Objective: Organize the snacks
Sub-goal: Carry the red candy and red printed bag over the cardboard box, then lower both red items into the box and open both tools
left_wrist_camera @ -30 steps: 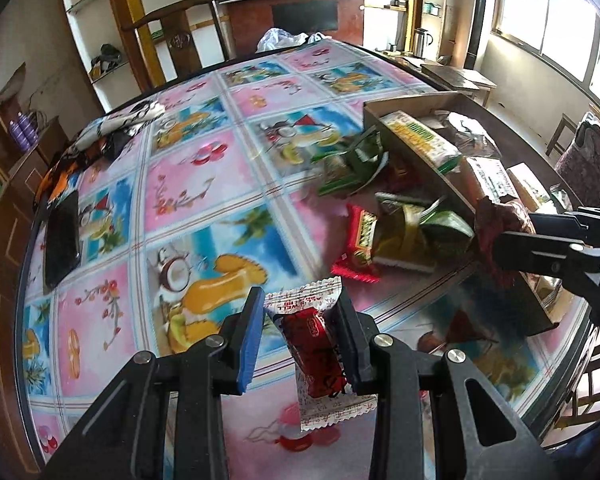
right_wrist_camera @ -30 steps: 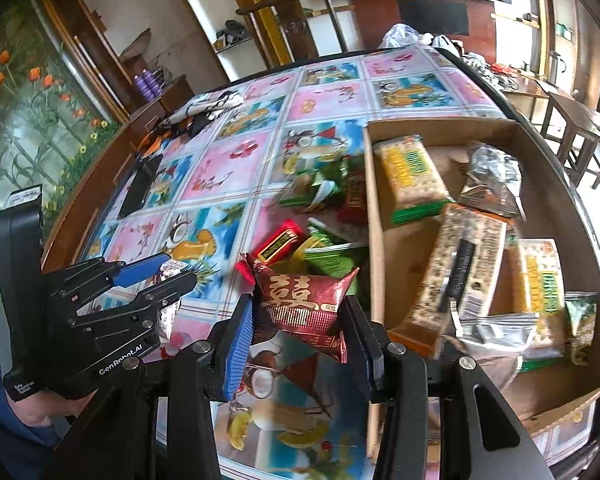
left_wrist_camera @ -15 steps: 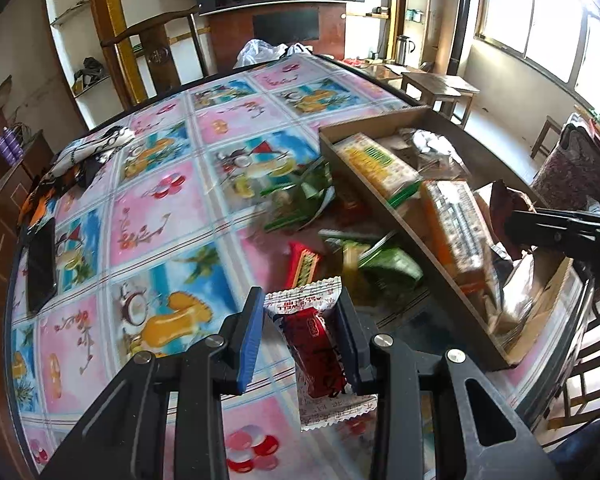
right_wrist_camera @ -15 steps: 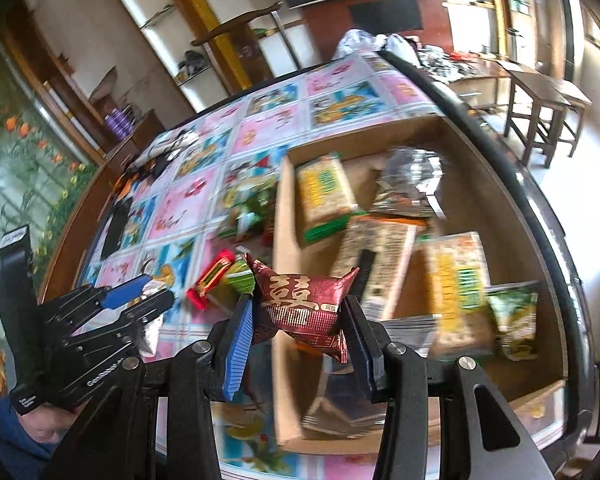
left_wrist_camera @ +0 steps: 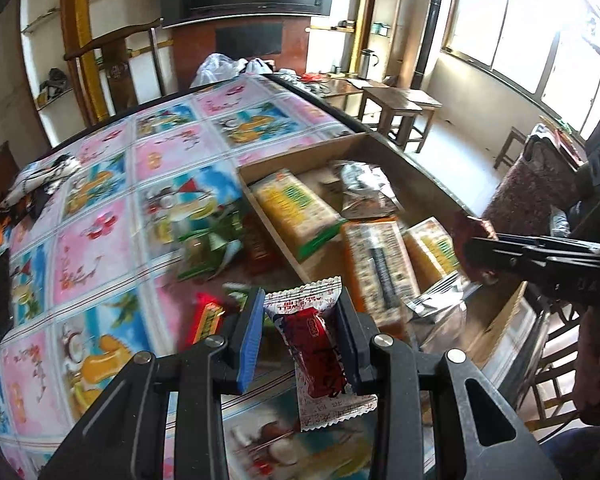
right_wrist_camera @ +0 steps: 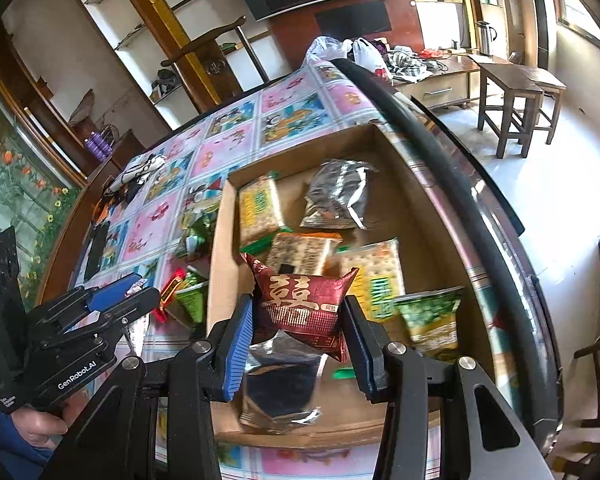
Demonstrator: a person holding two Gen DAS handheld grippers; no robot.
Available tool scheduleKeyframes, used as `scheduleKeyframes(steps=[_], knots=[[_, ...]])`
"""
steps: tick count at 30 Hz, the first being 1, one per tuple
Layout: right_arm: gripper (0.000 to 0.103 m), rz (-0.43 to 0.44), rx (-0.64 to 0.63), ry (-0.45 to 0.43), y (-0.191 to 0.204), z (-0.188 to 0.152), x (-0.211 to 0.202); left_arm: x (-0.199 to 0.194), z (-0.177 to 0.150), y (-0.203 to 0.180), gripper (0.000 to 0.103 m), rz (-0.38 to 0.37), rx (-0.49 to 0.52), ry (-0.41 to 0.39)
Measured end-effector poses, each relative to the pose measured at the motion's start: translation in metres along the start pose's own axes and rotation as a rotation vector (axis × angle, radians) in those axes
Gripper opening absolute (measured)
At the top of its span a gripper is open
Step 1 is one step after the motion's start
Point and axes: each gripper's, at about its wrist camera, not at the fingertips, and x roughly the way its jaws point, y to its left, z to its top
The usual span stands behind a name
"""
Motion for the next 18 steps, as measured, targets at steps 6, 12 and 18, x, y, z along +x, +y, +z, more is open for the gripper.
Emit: scheduleKeyframes(steps=[6,12,18], knots=[[0.048,-0.012,0.015,-0.01,-0.021,0.01,-0.004,0.016,0.017,-0.031,0.033,-0.032,0.048,0.009],[0.048,-0.014,0.015,0.002,-0.036,0.021,0.001,0.035,0.029,-0.058,0.033,-0.046,0.098,0.021],[0.048,0.003,0.019,0.036,-0.045,0.037,0.02,0.061,0.035,-0.07,0.033,-0.045,0.101,0.049]])
